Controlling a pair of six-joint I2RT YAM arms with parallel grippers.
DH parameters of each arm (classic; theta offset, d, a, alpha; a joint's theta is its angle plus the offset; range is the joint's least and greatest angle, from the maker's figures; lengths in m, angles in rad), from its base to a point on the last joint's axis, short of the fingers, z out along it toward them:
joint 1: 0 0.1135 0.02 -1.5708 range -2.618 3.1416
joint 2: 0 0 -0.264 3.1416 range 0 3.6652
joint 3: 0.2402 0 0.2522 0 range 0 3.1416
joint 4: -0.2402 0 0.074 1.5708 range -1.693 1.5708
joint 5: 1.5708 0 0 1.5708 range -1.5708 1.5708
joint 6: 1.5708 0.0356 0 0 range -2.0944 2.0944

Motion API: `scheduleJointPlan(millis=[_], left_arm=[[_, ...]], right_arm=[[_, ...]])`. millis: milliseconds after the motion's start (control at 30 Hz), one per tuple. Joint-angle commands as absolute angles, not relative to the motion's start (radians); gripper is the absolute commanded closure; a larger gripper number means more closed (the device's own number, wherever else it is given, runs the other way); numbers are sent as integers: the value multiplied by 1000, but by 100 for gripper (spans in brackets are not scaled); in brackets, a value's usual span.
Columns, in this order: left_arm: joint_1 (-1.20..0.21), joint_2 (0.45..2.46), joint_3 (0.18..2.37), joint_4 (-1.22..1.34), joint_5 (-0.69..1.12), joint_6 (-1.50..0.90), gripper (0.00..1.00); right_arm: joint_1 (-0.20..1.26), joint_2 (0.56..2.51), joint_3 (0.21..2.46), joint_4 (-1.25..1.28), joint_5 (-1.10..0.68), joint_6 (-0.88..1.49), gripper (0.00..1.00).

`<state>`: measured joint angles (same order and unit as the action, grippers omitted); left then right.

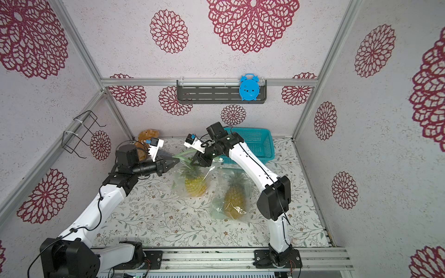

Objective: Open the zip-top bag and take out the pineapple
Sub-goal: Pick up the pineapple from the zipper food storage bag.

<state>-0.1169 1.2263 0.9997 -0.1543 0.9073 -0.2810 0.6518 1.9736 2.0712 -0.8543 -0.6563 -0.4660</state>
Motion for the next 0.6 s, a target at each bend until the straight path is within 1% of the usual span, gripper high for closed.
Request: scheduleJointPlan(millis=[0, 267, 333, 567], left_arm=[[-118, 1225, 1023, -136, 920, -277, 100], [-118, 1214, 1020, -158, 913, -259, 100], [-118, 1214, 1020, -158, 914, -258, 100], [-118, 1215, 1022, -158, 923, -258, 100]], right_arm=[[652, 1966, 2087, -777, -647, -399, 64], [637, 1951, 2062, -684, -621, -305, 72], [630, 1953, 2061, -680, -609, -287, 76], [626, 1961, 2060, -681, -601, -264, 77]])
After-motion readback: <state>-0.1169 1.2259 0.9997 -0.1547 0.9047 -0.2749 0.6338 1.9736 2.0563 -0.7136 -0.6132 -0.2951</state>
